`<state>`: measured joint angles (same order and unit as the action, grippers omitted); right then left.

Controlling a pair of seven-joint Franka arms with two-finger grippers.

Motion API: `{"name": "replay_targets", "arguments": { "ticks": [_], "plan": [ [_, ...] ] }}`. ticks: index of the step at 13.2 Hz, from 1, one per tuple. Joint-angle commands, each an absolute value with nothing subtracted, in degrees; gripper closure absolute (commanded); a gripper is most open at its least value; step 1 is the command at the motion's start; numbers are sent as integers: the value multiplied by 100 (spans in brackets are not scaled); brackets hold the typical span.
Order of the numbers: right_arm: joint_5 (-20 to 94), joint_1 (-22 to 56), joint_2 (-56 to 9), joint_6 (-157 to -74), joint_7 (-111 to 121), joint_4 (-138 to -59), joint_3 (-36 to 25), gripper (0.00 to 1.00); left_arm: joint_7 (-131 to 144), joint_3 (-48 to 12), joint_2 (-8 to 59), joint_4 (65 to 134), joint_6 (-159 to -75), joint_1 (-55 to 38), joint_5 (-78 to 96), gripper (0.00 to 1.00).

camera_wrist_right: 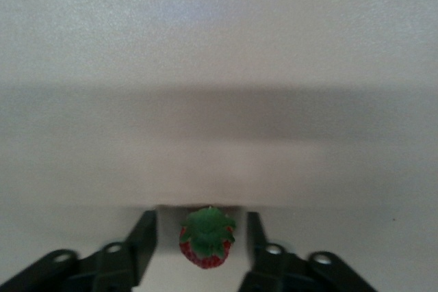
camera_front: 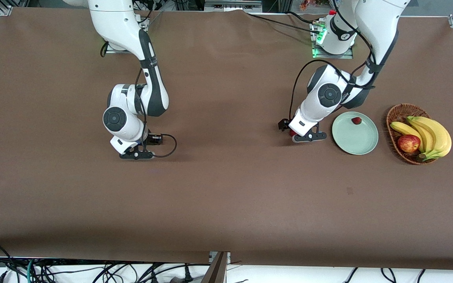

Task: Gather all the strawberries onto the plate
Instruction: 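Grasp the strawberry with the left gripper while the right grasps another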

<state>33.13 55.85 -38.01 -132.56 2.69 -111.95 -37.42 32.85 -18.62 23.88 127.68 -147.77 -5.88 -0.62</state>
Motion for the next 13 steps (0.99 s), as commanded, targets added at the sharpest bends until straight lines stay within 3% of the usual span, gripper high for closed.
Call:
{"name": "replay_targets", "arguments": {
  "ticks": [1, 3, 5, 7, 8, 11, 13],
  "plan": [
    [3489, 5643, -3604, -13395, 562, -11443, -3744, 62, 3717, -1846, 2627, 12727, -15020, -589, -421, 0],
    [3489, 5643, -3577, -13334, 562, -11400, -3753, 72, 3727, -1820, 2637, 12709, -15021, -589, -431, 0],
    [3489, 5643, -3551, -13316, 536, -11347, -3753, 81, 3753, -1811, 2637, 12700, -15012, -589, -431, 29],
    [3489, 5651, -3533, -13307, 519, -11294, -3753, 82, 3762, -1775, 2628, 12691, -14994, -589, -431, 63],
    [3489, 5660, -3516, -13202, 475, -11233, -3753, 82, 3788, -1775, 2628, 12691, -14985, -589, -431, 75],
    [3489, 5660, -3516, -12640, 116, -10768, -3753, 82, 3780, -1758, 2514, 12578, -14689, -580, -431, 82],
    [3489, 5730, -3516, -12525, -279, -10513, -3735, 82, 3535, -1583, 2234, 12288, -13926, -563, -431, 82]
  ]
}}
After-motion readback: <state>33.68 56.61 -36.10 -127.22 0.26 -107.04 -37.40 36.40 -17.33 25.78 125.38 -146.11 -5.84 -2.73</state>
